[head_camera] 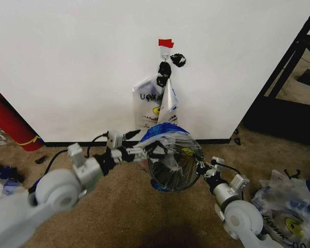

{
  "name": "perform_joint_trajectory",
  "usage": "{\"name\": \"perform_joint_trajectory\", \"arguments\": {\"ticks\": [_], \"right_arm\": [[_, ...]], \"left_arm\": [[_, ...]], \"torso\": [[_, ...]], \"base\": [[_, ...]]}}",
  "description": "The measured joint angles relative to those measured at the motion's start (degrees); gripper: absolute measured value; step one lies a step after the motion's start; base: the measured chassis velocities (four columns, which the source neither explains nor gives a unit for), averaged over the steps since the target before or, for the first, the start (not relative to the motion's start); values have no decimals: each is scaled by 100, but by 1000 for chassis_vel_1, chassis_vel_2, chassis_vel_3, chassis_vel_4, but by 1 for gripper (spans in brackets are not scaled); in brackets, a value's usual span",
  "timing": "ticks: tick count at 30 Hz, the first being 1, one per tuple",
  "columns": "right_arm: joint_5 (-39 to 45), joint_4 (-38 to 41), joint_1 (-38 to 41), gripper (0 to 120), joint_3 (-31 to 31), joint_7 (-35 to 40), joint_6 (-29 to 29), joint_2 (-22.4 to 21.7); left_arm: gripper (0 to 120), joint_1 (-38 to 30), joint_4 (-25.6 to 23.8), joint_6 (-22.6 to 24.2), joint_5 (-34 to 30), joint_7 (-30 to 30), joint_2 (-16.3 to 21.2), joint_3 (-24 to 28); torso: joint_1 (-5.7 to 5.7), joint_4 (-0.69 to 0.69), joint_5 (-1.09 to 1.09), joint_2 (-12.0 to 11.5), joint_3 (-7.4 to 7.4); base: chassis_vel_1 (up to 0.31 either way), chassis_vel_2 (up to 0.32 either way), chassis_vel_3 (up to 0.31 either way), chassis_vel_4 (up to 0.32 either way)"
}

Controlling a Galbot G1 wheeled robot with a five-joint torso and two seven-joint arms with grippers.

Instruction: Pick up the garbage bag from the wall and place it over the trash bin.

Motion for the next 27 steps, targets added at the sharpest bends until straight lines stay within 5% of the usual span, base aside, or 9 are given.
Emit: {"name": "perform_joint_trajectory", "arguments": {"ticks": [13,27], "right_arm": [[-79,100,49,0,-184,-46,-43,-137],[-103,169,70,0,-250,45,-141,-135]], "left_arm": [[91,-343,403,425,-338,31,-138,172],[55,-523,594,540,-514,159,-316,394]], "torso": [[0,-3,-3,0,0],[0,-3,-3,0,-1]], "base": [[0,0,0,0],[0,0,0,0]]}}
